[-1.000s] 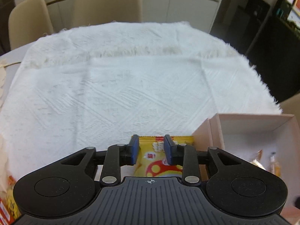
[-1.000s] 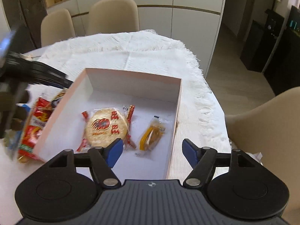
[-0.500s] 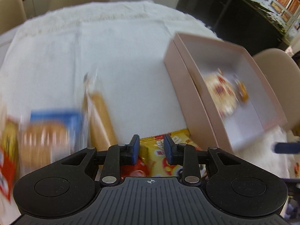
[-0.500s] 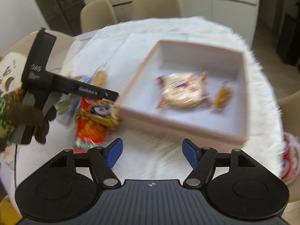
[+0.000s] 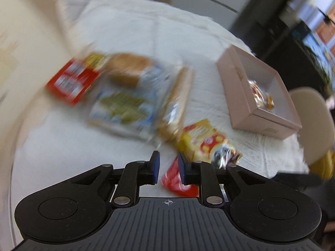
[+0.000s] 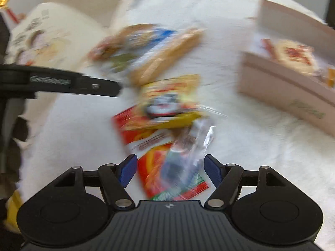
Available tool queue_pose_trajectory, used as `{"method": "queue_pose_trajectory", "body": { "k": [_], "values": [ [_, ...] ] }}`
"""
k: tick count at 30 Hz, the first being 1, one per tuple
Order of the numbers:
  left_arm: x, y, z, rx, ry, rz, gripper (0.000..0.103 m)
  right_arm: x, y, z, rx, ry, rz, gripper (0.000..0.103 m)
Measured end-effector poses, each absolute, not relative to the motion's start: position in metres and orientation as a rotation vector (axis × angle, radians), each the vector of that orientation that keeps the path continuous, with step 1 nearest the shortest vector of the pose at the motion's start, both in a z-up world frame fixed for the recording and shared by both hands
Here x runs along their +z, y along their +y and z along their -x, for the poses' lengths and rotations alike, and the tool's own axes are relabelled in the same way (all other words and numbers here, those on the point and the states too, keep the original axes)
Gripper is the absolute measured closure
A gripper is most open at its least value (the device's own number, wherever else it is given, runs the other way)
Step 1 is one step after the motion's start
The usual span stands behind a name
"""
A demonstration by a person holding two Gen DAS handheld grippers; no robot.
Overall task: Organize snacks
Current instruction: 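Move the left tool over the yellow panda chip bag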
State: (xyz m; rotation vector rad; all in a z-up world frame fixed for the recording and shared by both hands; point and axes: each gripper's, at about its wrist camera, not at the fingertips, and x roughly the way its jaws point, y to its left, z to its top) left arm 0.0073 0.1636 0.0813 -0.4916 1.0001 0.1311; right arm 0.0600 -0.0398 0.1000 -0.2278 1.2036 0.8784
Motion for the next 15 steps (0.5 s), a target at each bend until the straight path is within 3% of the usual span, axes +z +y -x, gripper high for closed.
{"method": "queue_pose_trajectory", "body": {
  "k": [6, 15],
  "values": [
    [0.057, 0.165, 0.032, 0.16, 1.04, 0.767, 0.08, 0.112, -0.035, -0.034, 0.829, 1.113, 0.254, 0.032],
    [0.047, 0.133, 0.014, 0.174, 0.945, 0.792, 0.08, 0.106, -0.046, -0.069, 0.607, 1.128, 0.129, 0.025]
  ]
}}
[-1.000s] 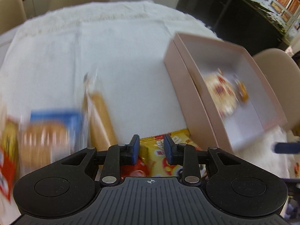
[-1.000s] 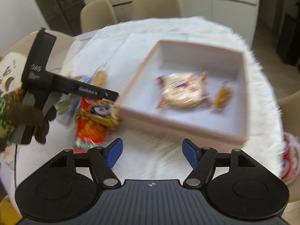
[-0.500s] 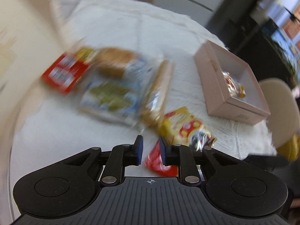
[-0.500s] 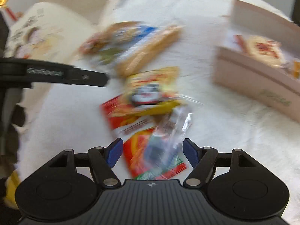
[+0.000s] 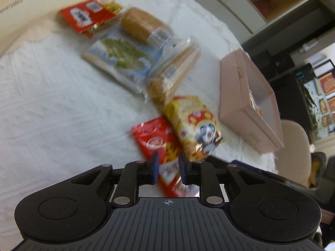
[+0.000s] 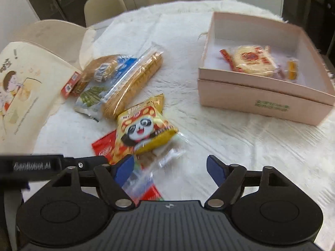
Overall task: Organize snacks
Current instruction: 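Move the left tool over the yellow panda chip bag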
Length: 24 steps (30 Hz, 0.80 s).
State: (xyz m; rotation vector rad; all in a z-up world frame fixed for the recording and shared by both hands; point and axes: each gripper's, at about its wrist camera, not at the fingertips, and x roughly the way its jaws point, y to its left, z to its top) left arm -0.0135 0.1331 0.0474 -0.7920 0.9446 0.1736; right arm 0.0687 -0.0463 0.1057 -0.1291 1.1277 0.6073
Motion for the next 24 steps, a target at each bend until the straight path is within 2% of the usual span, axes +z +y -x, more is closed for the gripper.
{"method": "queue_pose_trajectory", "body": {
  "k": [4, 8, 12, 17, 20, 22, 23, 24],
  "values": [
    [0.049, 0.121, 0.007, 0.225, 0.948, 0.775, 0.08, 0.093, -0.037, -0.068, 0.595, 1.105, 0.309, 0.026],
    [0.051, 0.103, -0.001, 0.292, 0.951, 0.741, 0.08, 0.097, -0.078, -0.061, 0.606, 1.006, 0.48, 0.026],
    [0.056, 0.076, -0.016, 0.351, 0.961, 0.644, 0.08, 0.128, -0.132, -0.071, 0.679, 0.916, 0.426, 0.026],
    [0.056, 0.044, -0.023, 0.423, 0.925, 0.524, 0.079, 0.15, -0.176, -0.105, 0.473, 0.666, 0.395, 0.026],
    [0.056, 0.03, -0.011, 0.457, 0.903, 0.557, 0.079, 0.133, -0.182, -0.142, 0.448, 0.713, 0.375, 0.024],
    [0.059, 0.022, 0.001, 0.476, 0.915, 0.57, 0.077, 0.125, -0.178, -0.156, 0.52, 0.761, 0.354, 0.035],
    [0.061, 0.019, 0.008, 0.494, 0.923, 0.576, 0.077, 0.123, -0.172, -0.16, 0.552, 0.762, 0.368, 0.031],
    [0.062, 0.019, 0.013, 0.514, 0.926, 0.588, 0.077, 0.12, -0.167, -0.163, 0.57, 0.732, 0.389, 0.032]
  ]
}}
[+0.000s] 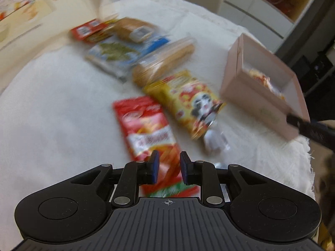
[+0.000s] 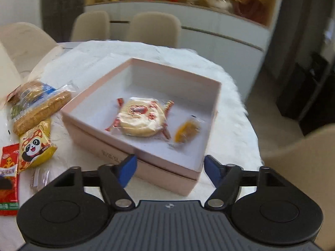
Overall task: Organize snacks
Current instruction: 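Move the left tool over the yellow panda chip bag, then close the left tool on the yellow panda chip bag and lift it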
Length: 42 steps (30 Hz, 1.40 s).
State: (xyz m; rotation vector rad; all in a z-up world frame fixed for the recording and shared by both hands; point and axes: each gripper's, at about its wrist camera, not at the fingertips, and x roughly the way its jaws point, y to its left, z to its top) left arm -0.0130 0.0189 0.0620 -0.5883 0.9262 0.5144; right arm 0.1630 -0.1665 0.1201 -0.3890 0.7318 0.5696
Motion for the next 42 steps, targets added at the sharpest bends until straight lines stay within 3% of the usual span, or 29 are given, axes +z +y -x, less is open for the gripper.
{"method": "queue_pose_trajectory", "body": {
  "k": [3, 8, 17, 19, 22, 25, 34, 36, 38, 40, 42],
  "values": [
    [0.064, 0.025, 0.03, 0.589, 0.934, 0.641, 0.077, 0.11, -0.153, -0.177, 0.65, 0.709, 0.451, 0.038],
    [0.061, 0.036, 0.044, 0.634, 0.936, 0.756, 0.076, 0.102, -0.171, -0.208, 0.704, 0.75, 0.424, 0.04],
    [0.054, 0.038, -0.002, 0.612, 0.951, 0.759, 0.072, 0.107, -0.224, -0.251, 0.571, 0.814, 0.265, 0.042],
    [0.053, 0.036, -0.01, 0.601, 0.961, 0.738, 0.067, 0.112, -0.226, -0.248, 0.58, 0.804, 0.255, 0.042],
    [0.055, 0.037, -0.017, 0.627, 0.938, 0.763, 0.067, 0.117, -0.227, -0.235, 0.647, 0.873, 0.185, 0.041],
    [0.054, 0.041, -0.028, 0.665, 0.928, 0.799, 0.066, 0.119, -0.215, -0.206, 0.753, 0.896, 0.176, 0.029],
    [0.049, 0.06, -0.08, 0.666, 0.919, 0.574, 0.051, 0.1, -0.138, -0.097, 1.013, 0.966, 0.38, 0.027],
    [0.048, 0.062, -0.081, 0.628, 0.9, 0.535, 0.052, 0.094, -0.129, -0.084, 0.999, 0.982, 0.418, 0.026],
    [0.047, 0.062, -0.074, 0.575, 0.897, 0.513, 0.06, 0.091, -0.121, -0.076, 0.947, 0.987, 0.465, 0.025],
    [0.048, 0.06, -0.057, 0.526, 0.89, 0.54, 0.078, 0.09, -0.118, -0.073, 0.931, 0.955, 0.505, 0.024],
    [0.049, 0.054, -0.033, 0.465, 0.909, 0.565, 0.082, 0.086, -0.117, -0.08, 0.926, 0.942, 0.513, 0.021]
  ]
}}
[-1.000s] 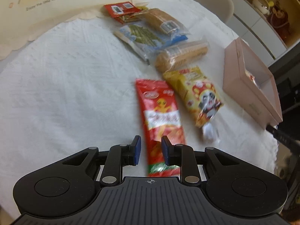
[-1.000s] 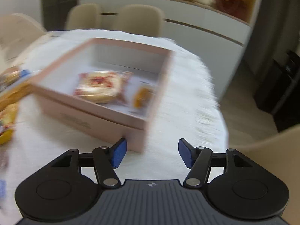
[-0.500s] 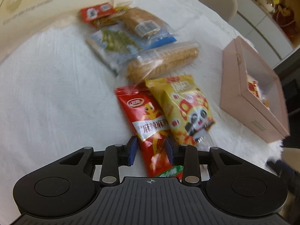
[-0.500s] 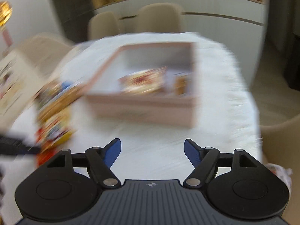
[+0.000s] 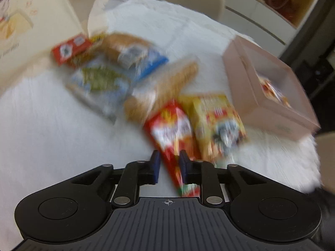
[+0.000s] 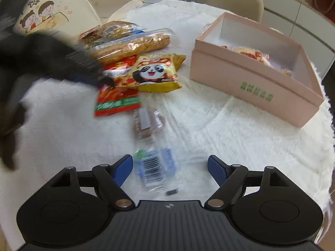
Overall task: Organize snacks
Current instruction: 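Close the left tool on the yellow panda chip bag and lift it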
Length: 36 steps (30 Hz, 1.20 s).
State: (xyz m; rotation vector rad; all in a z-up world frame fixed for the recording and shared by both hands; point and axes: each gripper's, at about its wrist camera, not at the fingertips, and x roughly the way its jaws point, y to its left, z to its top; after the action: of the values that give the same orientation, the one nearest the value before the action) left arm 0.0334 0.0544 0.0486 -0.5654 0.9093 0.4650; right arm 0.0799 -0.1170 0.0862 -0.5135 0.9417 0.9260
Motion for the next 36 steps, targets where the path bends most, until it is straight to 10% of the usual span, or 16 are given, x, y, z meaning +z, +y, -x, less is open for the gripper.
{"method": "queue_pose_trajectory", "body": {
  "k": [5, 9, 12, 26, 36],
  "values": [
    [0.05, 0.033, 0.012, 0.392, 0.96, 0.611, 0.084, 0.085, -0.117, -0.094, 0.937, 0.924, 0.487, 0.019],
    [0.064, 0.045, 0.018, 0.489, 0.816, 0.762, 0.082, 0.089, -0.103, -0.09, 0.968, 0.887, 0.514, 0.058],
    [0.078, 0.053, 0.001, 0.595, 0.735, 0.768, 0.076, 0.095, -0.105, -0.087, 0.978, 0.872, 0.555, 0.062],
    [0.072, 0.015, -0.172, 0.659, 0.979, 0.491, 0.07, 0.087, -0.182, -0.124, 1.123, 0.945, 0.434, 0.041],
    [0.049, -0.003, -0.147, 0.642, 1.018, 0.542, 0.03, 0.08, -0.203, -0.125, 1.197, 0.879, 0.403, 0.024]
  ]
}}
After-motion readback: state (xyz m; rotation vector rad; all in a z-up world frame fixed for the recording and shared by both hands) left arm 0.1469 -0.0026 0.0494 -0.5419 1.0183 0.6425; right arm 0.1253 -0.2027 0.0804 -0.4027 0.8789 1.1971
